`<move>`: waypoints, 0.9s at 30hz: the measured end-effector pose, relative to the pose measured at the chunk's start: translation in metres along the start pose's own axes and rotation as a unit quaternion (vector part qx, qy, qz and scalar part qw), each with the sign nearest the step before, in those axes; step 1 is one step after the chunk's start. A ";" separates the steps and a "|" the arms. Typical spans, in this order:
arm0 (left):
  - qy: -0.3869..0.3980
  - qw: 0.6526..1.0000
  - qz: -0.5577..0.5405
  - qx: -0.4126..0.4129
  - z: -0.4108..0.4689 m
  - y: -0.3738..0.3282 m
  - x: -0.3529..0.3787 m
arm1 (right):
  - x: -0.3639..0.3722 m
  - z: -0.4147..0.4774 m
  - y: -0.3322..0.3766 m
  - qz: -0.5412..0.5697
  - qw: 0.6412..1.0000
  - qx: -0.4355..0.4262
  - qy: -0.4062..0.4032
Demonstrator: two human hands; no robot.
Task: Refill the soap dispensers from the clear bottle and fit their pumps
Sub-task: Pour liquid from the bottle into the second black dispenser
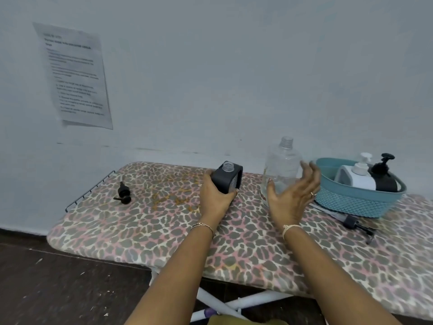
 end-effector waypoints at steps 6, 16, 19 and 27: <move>0.010 0.999 0.032 0.028 -0.001 -0.001 0.003 | 0.024 0.017 -0.034 0.035 0.989 0.112 0.086; -0.090 0.994 0.059 0.025 0.007 0.014 -0.024 | 0.048 0.019 -0.031 0.077 0.981 0.111 0.140; -0.115 0.990 0.077 0.024 0.010 0.017 -0.037 | 0.056 0.017 -0.013 0.068 0.981 0.067 0.168; -0.086 0.982 0.163 0.051 0.011 0.011 -0.034 | 0.067 0.021 0.043 -0.079 0.965 -0.161 0.192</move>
Point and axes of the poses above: each hand's wrist, its own z-axis towards the middle knuckle, its own x-axis out of the palm, y = z × x, the point moved 9 cm from there along z, towards the middle knuckle, and after that the axes turned 8 degrees about -y, right-handed, at the moved point
